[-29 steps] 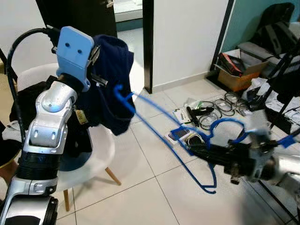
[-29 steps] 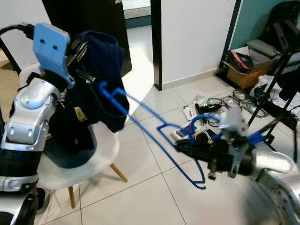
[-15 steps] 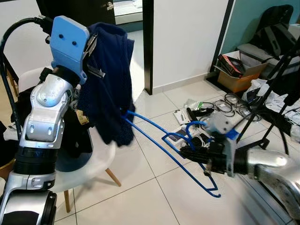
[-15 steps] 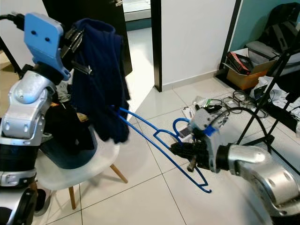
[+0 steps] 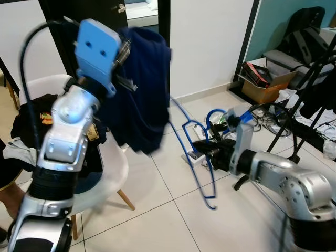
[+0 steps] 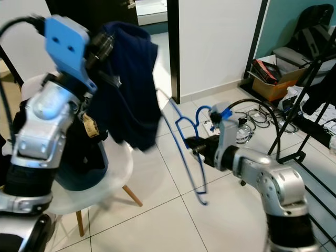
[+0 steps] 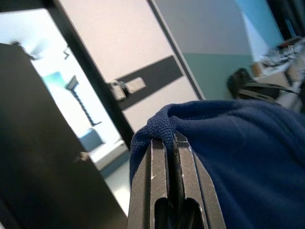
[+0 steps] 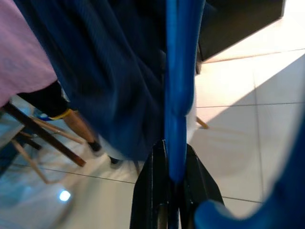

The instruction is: Hang hanger

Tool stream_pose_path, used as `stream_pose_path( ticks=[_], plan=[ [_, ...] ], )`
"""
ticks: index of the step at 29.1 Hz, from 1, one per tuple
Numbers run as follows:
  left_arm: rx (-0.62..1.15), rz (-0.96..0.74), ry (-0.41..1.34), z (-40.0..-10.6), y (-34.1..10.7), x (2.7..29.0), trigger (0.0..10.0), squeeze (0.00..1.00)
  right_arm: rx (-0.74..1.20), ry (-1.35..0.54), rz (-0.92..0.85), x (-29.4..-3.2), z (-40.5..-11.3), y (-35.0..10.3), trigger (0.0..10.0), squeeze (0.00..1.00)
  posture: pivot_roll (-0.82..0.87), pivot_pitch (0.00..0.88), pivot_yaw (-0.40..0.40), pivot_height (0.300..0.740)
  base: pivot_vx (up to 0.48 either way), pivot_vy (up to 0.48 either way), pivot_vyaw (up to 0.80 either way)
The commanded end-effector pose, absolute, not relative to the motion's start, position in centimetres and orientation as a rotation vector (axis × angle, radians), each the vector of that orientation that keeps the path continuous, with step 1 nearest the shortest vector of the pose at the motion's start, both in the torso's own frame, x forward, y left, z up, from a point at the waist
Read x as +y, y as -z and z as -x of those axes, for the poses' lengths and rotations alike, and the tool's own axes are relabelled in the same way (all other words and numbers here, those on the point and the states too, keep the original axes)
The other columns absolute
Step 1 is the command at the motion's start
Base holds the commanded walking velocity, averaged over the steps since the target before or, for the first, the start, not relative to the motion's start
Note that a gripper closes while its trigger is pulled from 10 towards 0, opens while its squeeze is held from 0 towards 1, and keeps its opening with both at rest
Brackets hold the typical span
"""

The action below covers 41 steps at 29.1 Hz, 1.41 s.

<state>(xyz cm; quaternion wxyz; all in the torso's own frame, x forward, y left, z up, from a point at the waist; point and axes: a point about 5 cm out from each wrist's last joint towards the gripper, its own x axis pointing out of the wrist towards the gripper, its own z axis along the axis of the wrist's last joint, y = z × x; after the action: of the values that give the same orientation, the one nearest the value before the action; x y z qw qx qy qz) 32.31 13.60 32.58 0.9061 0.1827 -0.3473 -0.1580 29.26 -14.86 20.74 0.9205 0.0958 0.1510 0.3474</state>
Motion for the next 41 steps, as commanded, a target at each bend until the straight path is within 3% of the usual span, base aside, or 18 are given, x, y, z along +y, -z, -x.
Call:
stream_pose_path(
  ticks=[1,6,9,13,17,20,22,25,30,41],
  plan=[
    [-0.742,-0.401,0.318,-32.0,-32.9,13.7,10.0,0.0,0.313,-0.734,-0.25,-14.4,-29.2,-20.9,10.0,0.0,-0.04,0.0,0.035,0.74,0.0,0.0,0.0],
    [-0.724,-0.463,0.321,-31.9,-31.8,13.4,10.0,0.0,0.345,-0.758,-0.274,-13.8,-28.9,-21.3,10.0,0.0,-0.04,0.0,0.031,0.74,0.0,0.0,0.0],
    [-0.704,-0.505,0.252,-32.5,-31.5,14.6,10.0,0.0,0.295,-0.616,-0.247,-16.7,-30.0,-22.0,10.0,0.0,-0.05,0.0,0.035,0.74,0.0,0.0,0.0],
    [-0.696,-0.508,0.201,-32.8,-31.7,15.5,10.0,0.0,0.271,-0.594,-0.239,-17.9,-29.9,-22.5,10.0,0.0,-0.05,0.001,0.036,0.74,0.0,0.0,0.0],
    [-0.708,-0.534,0.157,-32.8,-32.2,16.7,10.0,0.0,0.305,-0.627,-0.141,-20.4,-28.6,-22.3,10.0,0.0,-0.05,0.003,0.034,0.74,0.0,0.0,0.0],
    [-0.708,-0.534,0.157,-32.8,-32.2,16.7,10.0,0.0,0.305,-0.627,-0.141,-20.4,-28.6,-22.3,10.0,0.0,-0.05,0.003,0.034,0.74,0.0,0.0,0.0],
    [-0.722,-0.575,0.147,-32.7,-32.5,17.2,10.0,0.0,0.281,-0.744,-0.049,-21.4,-26.8,-23.4,10.0,0.0,-0.05,0.003,0.033,0.74,0.0,0.0,0.0],
    [-0.724,-0.588,0.145,-32.7,-32.6,17.3,10.0,0.0,0.269,-0.785,-0.027,-21.4,-26.4,-23.8,10.0,0.0,-0.05,0.003,0.033,0.74,0.0,0.0,0.0],
    [-0.73,-0.623,0.137,-32.9,-32.6,17.5,10.0,0.0,0.214,-1.008,0.056,-20.4,-23.7,-25.0,10.0,0.0,-0.05,0.001,0.034,0.74,0.0,0.0,0.0],
    [-0.755,-0.628,0.146,-32.8,-32.8,17.0,10.0,0.0,0.264,-1.106,0.142,-19.5,-22.8,-24.5,10.0,0.0,-0.05,0.0,0.035,0.74,0.0,0.0,0.0]
  ],
)
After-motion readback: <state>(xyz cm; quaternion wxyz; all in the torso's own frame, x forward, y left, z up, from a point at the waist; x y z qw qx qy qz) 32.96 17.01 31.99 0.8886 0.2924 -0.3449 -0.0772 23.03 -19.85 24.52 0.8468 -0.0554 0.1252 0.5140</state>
